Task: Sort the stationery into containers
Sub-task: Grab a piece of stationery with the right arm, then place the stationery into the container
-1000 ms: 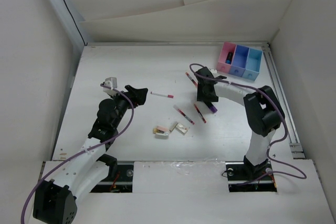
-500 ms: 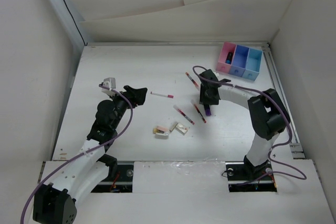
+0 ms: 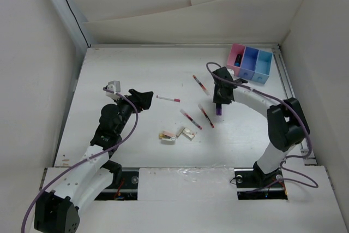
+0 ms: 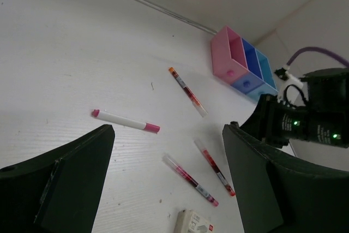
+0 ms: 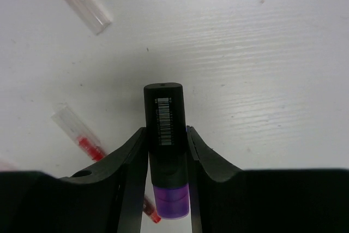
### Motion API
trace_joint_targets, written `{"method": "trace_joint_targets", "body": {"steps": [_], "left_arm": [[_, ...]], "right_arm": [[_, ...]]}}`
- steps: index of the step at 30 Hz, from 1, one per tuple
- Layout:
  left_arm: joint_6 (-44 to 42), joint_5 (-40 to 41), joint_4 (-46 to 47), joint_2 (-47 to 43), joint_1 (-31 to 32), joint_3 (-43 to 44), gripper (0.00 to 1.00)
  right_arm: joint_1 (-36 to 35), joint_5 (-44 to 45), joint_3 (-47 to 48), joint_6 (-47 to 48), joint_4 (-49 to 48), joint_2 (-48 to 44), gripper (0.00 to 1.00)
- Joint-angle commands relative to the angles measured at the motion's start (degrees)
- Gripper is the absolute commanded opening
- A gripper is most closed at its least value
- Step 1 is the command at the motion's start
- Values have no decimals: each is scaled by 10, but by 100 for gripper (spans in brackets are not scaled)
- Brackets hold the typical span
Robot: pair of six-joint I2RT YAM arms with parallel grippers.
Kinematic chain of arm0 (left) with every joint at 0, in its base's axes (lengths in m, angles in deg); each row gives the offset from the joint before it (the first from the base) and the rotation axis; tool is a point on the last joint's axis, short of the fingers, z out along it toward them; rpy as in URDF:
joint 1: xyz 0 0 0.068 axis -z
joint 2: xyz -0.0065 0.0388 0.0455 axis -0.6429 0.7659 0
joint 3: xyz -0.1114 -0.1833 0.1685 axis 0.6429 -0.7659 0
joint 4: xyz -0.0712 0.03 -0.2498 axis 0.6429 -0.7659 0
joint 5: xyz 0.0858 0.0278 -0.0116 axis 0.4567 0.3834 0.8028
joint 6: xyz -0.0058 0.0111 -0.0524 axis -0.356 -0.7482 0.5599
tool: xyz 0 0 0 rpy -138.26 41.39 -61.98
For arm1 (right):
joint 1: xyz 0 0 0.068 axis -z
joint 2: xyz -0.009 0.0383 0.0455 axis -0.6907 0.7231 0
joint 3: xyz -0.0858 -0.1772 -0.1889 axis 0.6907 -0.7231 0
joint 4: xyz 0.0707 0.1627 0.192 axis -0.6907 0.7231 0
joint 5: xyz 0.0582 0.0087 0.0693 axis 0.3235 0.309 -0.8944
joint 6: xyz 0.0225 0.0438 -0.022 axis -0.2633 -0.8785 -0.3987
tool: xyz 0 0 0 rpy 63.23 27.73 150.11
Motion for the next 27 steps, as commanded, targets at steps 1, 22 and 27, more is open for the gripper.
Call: {"method": "trace_joint_targets", "body": {"steps": [1, 22, 27], "left_arm": [[-7, -9, 23, 3, 1, 26, 78], [-2, -30, 34, 14, 1, 21, 78], [-2, -30, 39, 19, 1, 21, 78]], "right_arm": [[31, 13, 66, 4, -3, -55, 0], [238, -52, 566, 39, -16, 267, 6], [243, -63, 573, 45, -22, 289, 11]]}}
